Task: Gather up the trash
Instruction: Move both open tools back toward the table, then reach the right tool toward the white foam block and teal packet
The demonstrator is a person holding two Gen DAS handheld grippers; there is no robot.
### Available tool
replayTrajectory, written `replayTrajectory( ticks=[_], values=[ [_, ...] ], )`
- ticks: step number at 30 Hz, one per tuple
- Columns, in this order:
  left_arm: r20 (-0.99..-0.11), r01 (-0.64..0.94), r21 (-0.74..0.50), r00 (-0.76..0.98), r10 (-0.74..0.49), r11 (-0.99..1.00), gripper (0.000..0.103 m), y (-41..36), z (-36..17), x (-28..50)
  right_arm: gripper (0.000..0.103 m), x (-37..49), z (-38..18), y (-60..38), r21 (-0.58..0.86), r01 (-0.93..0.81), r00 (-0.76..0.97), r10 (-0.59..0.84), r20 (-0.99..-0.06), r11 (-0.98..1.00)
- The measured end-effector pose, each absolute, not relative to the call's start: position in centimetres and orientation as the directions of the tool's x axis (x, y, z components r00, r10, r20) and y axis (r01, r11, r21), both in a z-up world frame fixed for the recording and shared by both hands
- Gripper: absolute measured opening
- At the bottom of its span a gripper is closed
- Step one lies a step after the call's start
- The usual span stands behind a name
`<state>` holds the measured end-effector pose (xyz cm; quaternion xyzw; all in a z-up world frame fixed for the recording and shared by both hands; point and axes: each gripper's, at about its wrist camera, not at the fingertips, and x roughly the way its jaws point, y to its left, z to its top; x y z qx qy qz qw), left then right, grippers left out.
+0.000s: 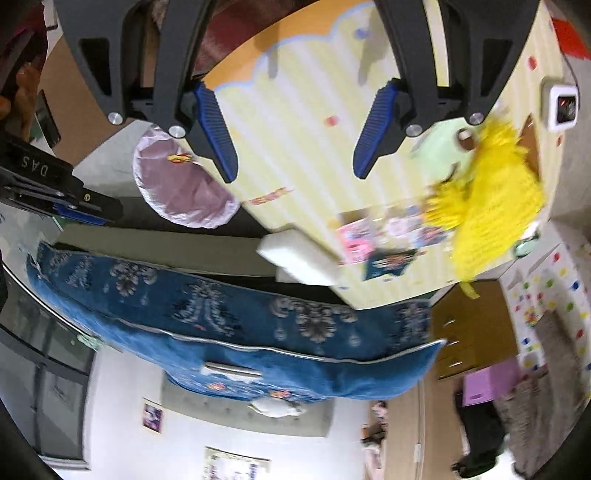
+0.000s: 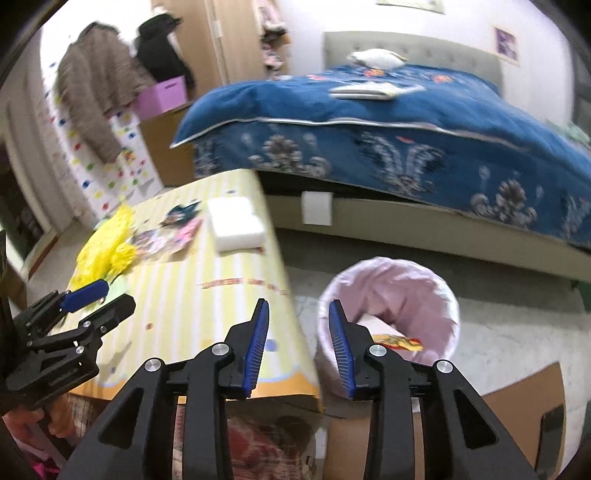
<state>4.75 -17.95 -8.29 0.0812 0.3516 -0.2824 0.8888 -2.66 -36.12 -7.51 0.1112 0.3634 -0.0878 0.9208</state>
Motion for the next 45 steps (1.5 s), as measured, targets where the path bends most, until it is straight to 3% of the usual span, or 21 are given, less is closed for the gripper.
replayTrajectory(
  ticks=[6, 14, 19, 30, 39, 45],
  values=[
    [-0.658, 0.458, -0.053, 0.652, -0.376, 0.887, 0.07, -12.6, -7.9, 5.5, 0.059, 0.6, -6.9, -32.6, 0.108, 0.149, 0.728, -0.035, -0.685, 0.983],
    [-0.658, 0.288, -0.02, 0.717, -0.23, 0.957, 0.073, -6.4, -7.5, 10.2, 0.061, 8.8, -8.7, -31.4, 0.051, 0.096, 0.706, -0.031, -0.707, 0.994],
    [-0.663, 0.214, -0.03, 0.727, -0.179, 0.976, 0.073, -4.0, -7.4, 12.6, 0.059, 14.1, -11.2, -31.6, 0.004, 0.08, 0.665, -0.05, -0.745, 0.997],
    [-0.689, 0.188, -0.036, 0.707, -0.16, 0.982, 0.073, -2.5, -8.6, 13.5, 0.036, 17.6, -13.7, -30.6, -0.146, 0.073, 0.607, -0.16, -0.779, 0.987],
    [-0.696, 0.17, -0.018, 0.705, -0.134, 0.985, 0.078, -1.1, -8.8, 12.2, 0.037, 12.6, -9.2, -28.3, -0.018, 0.045, 0.663, -0.043, -0.747, 0.999],
    [-0.7, 0.162, -0.032, 0.701, -0.137, 0.986, 0.078, -0.5, -8.9, 11.4, 0.039, 9.8, -9.3, -25.3, -0.032, -0.027, 0.624, -0.008, -0.782, 0.999]
  ],
)
